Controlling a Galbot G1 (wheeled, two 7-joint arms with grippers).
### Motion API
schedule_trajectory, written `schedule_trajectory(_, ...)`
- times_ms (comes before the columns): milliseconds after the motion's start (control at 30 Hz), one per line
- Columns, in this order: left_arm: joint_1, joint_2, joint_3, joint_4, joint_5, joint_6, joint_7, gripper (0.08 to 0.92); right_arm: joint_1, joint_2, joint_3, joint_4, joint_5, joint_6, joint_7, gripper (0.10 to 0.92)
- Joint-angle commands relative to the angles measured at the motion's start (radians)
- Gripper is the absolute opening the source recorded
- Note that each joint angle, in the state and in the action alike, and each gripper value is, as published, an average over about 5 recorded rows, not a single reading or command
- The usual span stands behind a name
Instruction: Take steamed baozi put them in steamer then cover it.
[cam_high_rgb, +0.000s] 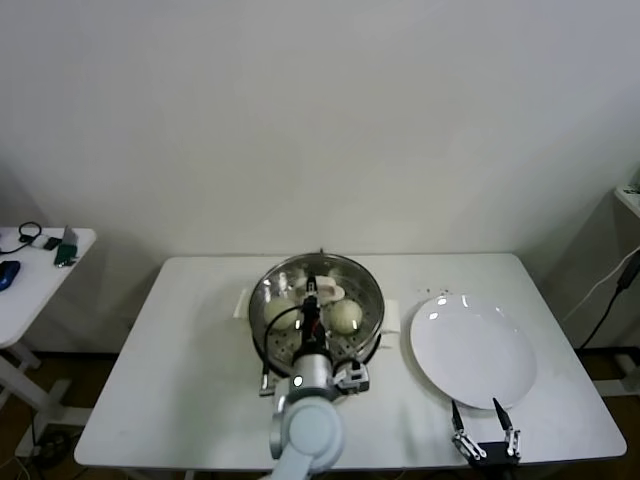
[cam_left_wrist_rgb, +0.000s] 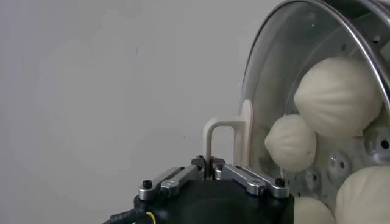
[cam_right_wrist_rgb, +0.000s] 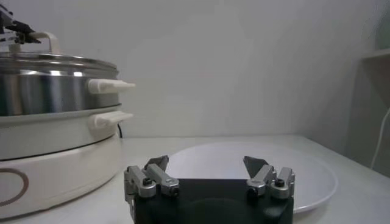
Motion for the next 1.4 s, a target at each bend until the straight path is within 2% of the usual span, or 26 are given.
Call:
schedule_trajectory(33,-0.001,0.010,-0.007,0.010,-0.001,-0.003,-0.004,0.140,-0.002,0.000,0.002,0.003,0.000,0.002,0.001,0.823)
schedule_trajectory(533,0.022,0.045,-0.006,-0.024,-0.002,-0.042,0.000,0.140,-0.006,0.001,0.004,0.009,-0.004,0.013,0.000,0.823)
schedule_trajectory(633,0.023,0.051,-0.006,-0.021,-0.004,-0.048,-0.001,0.176,-0.006,0.002,0.005,0.010,-0.002,0.015,0.001,0.823)
schedule_trajectory(900,0.014,0.061,-0.007,-0.040,-0.022,-0.043,-0.013,0.405,-0.008,0.007,0.005,0.016,-0.004,0.012,0.001,0.823)
schedule_trajectory(1133,0.023,0.088,0.006,-0.105,-0.081,-0.028,0.005,0.603,-0.010,0.006,0.007,0.027,-0.004,0.001,-0.002,0.823)
schedule_trajectory(1300,0.033,0.139,0.016,-0.187,-0.190,-0.013,0.015,0.747,-0.011,0.006,0.006,0.031,0.004,-0.008,0.016,0.823)
schedule_trajectory(1400,0.042,0.193,0.015,-0.248,-0.337,-0.011,-0.013,0.805,-0.016,0.002,0.003,0.040,0.022,-0.019,0.044,0.823)
